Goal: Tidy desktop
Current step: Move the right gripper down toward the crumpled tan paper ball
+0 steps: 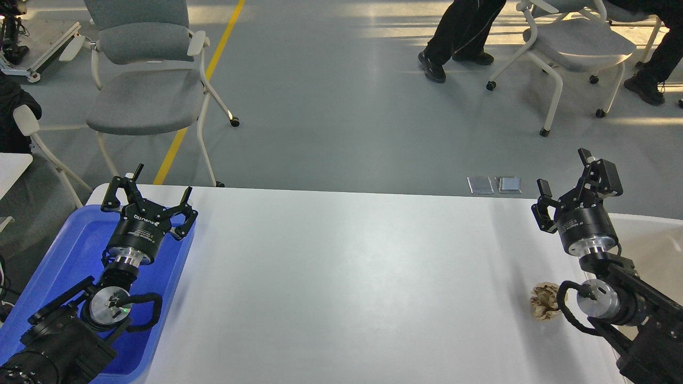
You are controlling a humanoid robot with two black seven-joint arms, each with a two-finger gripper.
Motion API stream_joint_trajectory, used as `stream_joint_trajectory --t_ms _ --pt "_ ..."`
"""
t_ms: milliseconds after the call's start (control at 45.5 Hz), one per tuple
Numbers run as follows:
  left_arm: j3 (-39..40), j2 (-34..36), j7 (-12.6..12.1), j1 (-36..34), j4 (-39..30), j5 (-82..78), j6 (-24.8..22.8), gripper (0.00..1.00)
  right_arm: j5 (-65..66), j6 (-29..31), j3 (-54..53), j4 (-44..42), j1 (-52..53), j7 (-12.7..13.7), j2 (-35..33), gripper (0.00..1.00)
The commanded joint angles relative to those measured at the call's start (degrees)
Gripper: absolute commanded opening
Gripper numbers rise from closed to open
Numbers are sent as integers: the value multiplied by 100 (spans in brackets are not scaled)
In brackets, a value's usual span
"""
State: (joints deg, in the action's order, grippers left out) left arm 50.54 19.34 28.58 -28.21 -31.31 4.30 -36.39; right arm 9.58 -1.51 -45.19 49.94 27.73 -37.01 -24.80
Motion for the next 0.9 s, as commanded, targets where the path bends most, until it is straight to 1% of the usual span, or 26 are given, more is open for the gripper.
stream_joint_trajectory --t_ms 0,285,637,681,768,878 --pt "0 0 -10 -9 2 -17 0 100 0 -7 11 -11 -4 0 19 100" --pt "0 0 7 -9 2 -17 9 100 0 10 19 -28 22 9 28 100" --pt "0 0 7 -9 2 -17 9 100 -79 54 -86 -64 -101 18 -121 100" --pt "0 0 7 -9 2 -17 9 100 -79 89 -69 -55 -118 44 -226 100" --pt "0 0 7 -9 2 -17 9 100 -79 361 11 -46 -118 158 -341 100" --pt "0 0 7 -9 2 -17 9 100 -123 353 -68 16 -118 273 -341 100"
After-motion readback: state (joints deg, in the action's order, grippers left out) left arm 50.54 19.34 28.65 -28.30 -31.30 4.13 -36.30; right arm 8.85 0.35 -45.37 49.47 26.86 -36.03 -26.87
